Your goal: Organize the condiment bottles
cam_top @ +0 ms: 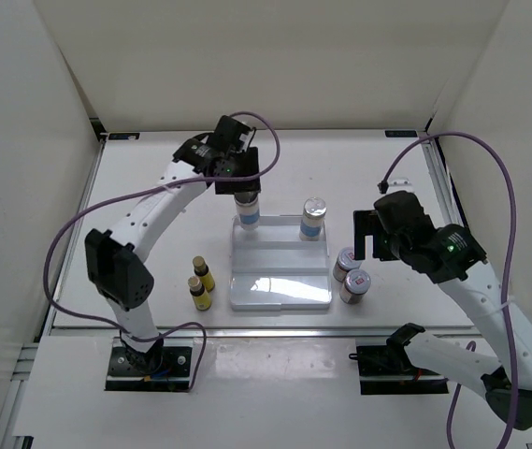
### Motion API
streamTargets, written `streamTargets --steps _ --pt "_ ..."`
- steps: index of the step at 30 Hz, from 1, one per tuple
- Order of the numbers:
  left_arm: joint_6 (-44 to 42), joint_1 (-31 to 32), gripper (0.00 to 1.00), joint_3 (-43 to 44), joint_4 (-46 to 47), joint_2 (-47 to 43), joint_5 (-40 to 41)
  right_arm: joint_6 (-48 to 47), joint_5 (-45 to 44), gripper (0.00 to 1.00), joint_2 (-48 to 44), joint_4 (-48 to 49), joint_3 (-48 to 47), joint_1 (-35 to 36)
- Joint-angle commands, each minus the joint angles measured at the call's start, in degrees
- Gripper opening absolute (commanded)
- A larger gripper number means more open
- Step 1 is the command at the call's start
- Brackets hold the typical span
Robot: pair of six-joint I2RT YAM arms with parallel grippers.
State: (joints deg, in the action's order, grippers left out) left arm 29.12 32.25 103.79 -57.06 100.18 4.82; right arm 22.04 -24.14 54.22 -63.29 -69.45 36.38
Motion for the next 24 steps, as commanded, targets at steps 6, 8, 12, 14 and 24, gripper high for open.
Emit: streamTargets --steps 6,8,12,14,24 --pt "0.76 2.20 0.11 2.74 0.81 4.58 0.19 0.55 -1.61 1.00 -1.57 -0.17 1.15 0.01" --pt "0.76 2.20 0.11 2.74 0.81 5.37 0.71 1.07 -1.61 1.00 -1.05 -0.17 1.16 0.01" --pt "0.76 2.20 0.17 2.21 1.33 6.95 1.24 1.07 -1.09 1.00 0.19 -0.17 1.69 0.01" --pt "0.76 2.20 0.30 2.21 1.33 6.96 0.72 1.60 -1.08 1.00 1.50 -0.17 1.69 0.01" --pt "0.76 2.20 0.98 0.63 1.33 3.80 0.19 5.38 0.76 1.00 9.41 3.34 4.14 -1.14"
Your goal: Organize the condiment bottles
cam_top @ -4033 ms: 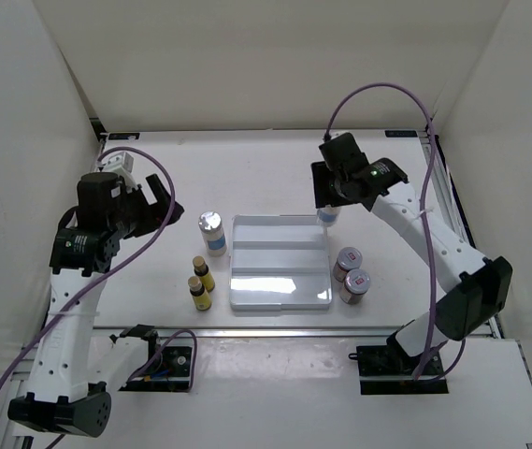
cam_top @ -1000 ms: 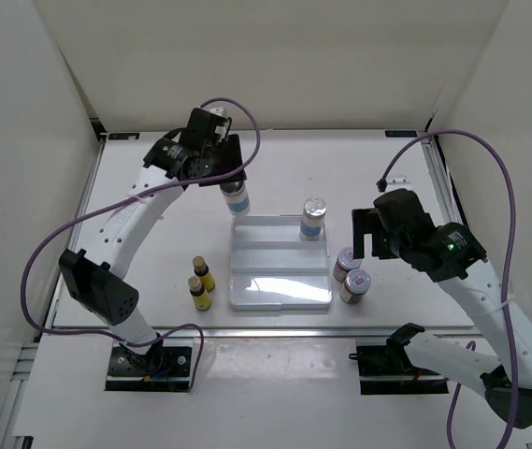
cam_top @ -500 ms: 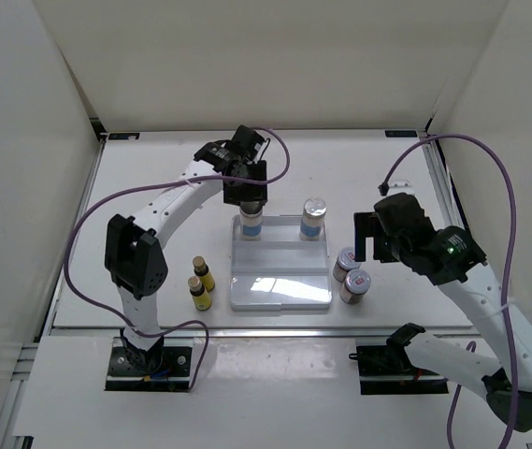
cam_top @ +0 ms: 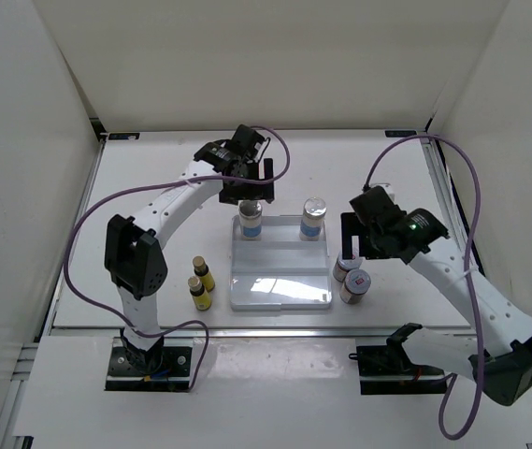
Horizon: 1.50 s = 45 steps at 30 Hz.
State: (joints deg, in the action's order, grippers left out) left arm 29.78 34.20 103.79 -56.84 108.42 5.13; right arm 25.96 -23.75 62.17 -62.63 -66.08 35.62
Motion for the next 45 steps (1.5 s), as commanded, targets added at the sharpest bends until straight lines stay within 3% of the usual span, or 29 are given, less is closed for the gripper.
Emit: streamTargets --steps 1,7,11,23,27,31,34,40,45 --pt "0.10 0.26 1.00 0.63 0.59 -5.58 -0.64 1.47 0.37 1.00 3.11 3.21 0.78 -0.89" --pt "0.10 0.26 1.00 -0.08 0.06 -13.75 -0.64 0.33 7.65 1.00 9.88 7.87 2.71 -5.20" --pt "-0.51 0.26 1.00 -2.36 -0.55 -22.19 0.67 -1.17 15.30 0.87 11.04 12.17 4.21 -7.75" --pt "0.19 -3.16 1.00 -20.02 -4.24 -41.26 5.59 -2.22 17.42 0.72 19.38 16.31 7.20 -8.90" --pt "-1.66 -4.58 1.00 -23.10 -4.86 -45.83 5.60 -2.22 17.95 0.52 19.92 16.31 7.20 -8.90" --pt "-0.17 -5.10 1.00 -25.91 -4.86 -46.72 6.73 -1.70 15.41 0.33 16.41 15.00 5.36 -8.90" --pt "-0.07 -5.81 1.00 -27.32 -5.48 -45.50 2.98 -1.70 11.28 0.25 10.80 13.59 2.90 -6.79" --pt "-0.07 -6.42 1.00 -28.55 -5.48 -42.42 -0.47 -2.31 9.95 0.23 7.00 12.80 -1.67 -1.43" --pt "-0.07 -6.42 1.00 -28.55 -5.48 -42.42 -0.47 -1.79 9.61 0.17 11.12 14.20 -2.91 3.58"
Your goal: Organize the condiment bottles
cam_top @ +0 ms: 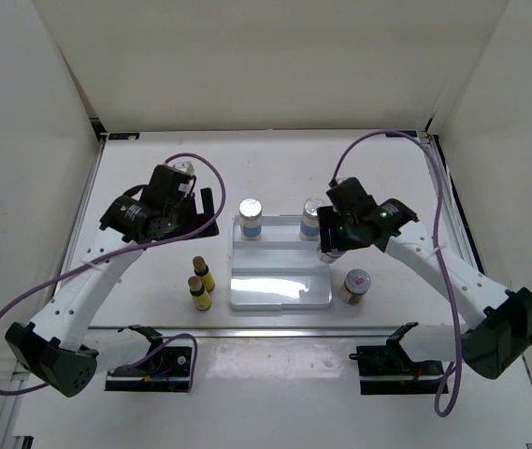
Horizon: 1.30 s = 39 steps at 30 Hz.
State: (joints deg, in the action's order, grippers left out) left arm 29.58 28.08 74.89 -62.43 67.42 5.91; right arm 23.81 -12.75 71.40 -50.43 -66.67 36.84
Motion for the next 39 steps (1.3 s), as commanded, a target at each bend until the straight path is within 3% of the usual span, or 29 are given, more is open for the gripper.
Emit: streamTargets --steps 1,21,24,26,30,31,32,33,39 --pt "0.12 -0.30 1.00 0.34 0.12 -2.02 -1.25 0.36 -1.92 0.17 3.38 2.70 -2.84 3.06" --pt "0.65 -0.30 1.00 -4.40 0.12 -4.49 -1.78 -0.26 -2.72 0.13 15.78 10.97 -5.04 4.38" --pt "0.65 -0.30 1.00 -4.40 0.12 -4.49 -1.25 -0.26 -3.42 0.27 17.37 10.97 -5.04 4.38" --pt "0.65 -0.30 1.00 -4.93 0.12 -4.49 -0.73 0.36 -3.42 0.48 17.99 10.97 -4.34 4.38" --pt "0.65 -0.30 1.00 -4.93 0.12 -4.49 -0.73 0.88 -3.42 0.69 17.99 10.97 -3.81 4.38" --pt "0.65 -0.30 1.00 -4.93 0.12 -5.10 -0.73 0.88 -3.42 0.77 16.77 10.36 -3.81 4.90" --pt "0.65 -0.30 1.00 -5.45 0.12 -5.63 -0.73 0.88 -4.11 0.93 16.15 10.36 -3.81 4.91" --pt "0.65 -0.30 1.00 -5.46 0.12 -5.63 -0.73 1.58 -4.12 1.00 15.45 8.53 -4.42 4.91" --pt "3.53 -0.83 1.00 -8.44 0.12 -9.49 -0.20 2.11 -5.44 1.00 11.85 -5.25 -12.77 4.91"
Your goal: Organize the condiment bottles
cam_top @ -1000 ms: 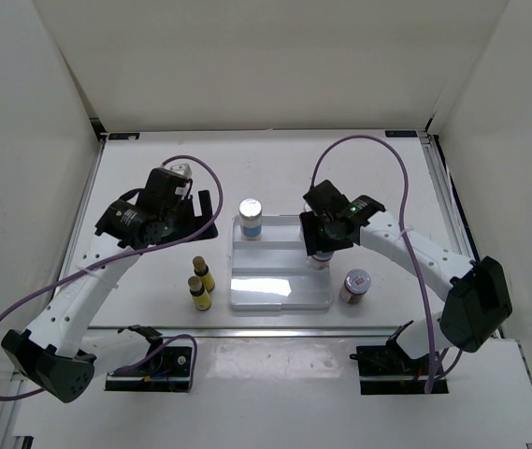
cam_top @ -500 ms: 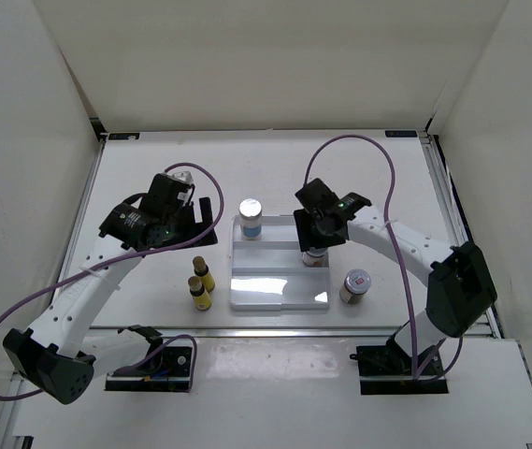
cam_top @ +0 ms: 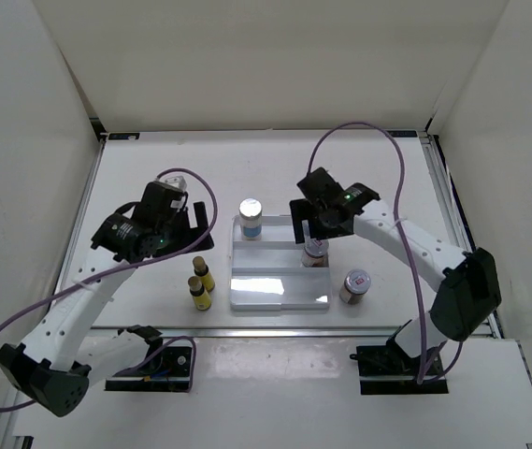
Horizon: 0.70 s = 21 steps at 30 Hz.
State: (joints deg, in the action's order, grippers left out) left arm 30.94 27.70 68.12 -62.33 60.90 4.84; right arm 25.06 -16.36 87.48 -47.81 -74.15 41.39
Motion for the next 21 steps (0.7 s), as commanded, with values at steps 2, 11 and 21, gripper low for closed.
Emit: streamTargets --steps 2,11,21 --pt "4.73 -0.46 1.00 -3.07 -0.86 -4.99 2.89 1.39 -2.45 1.00 -7.31 -10.80 -5.92 0.36" --pt "8.96 -1.69 1.00 -9.49 -0.87 -7.47 -6.06 10.10 0.18 1.00 -23.76 -16.44 6.38 -5.70" --pt "4.66 -1.69 1.00 -6.77 -0.87 -5.80 -4.05 14.93 0.11 1.00 -23.77 -15.65 17.37 -5.70"
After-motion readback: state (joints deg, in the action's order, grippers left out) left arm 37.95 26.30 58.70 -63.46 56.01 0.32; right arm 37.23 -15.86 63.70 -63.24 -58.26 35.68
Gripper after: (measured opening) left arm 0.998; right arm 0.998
